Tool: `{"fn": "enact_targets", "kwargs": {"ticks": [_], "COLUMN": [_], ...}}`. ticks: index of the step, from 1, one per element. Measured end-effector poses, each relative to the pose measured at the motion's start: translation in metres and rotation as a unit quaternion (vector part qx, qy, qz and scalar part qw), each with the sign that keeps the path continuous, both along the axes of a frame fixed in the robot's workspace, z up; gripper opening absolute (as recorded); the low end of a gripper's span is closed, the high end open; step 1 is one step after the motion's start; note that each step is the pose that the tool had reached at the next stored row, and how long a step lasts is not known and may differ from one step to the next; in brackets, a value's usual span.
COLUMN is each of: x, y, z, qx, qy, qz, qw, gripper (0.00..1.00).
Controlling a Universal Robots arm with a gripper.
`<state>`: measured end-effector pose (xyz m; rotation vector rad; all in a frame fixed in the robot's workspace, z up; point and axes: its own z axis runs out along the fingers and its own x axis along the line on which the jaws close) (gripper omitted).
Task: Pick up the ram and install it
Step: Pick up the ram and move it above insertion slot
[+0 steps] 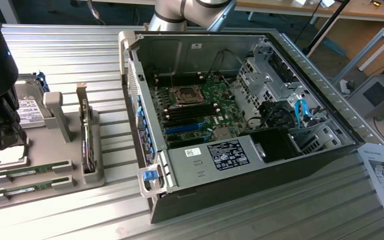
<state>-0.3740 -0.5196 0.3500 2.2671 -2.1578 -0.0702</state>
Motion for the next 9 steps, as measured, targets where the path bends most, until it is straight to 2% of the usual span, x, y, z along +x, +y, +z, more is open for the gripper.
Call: {"fn": "enact_targets", "kwargs": {"ticks": [9], "x": [-0.0001], "y": [-0.0045], "z": [-0.0113], "qx": [-0.0001], "qy": [0.0001], "qz": [0.0], "qw": [1.0], "gripper": [0.11]}}
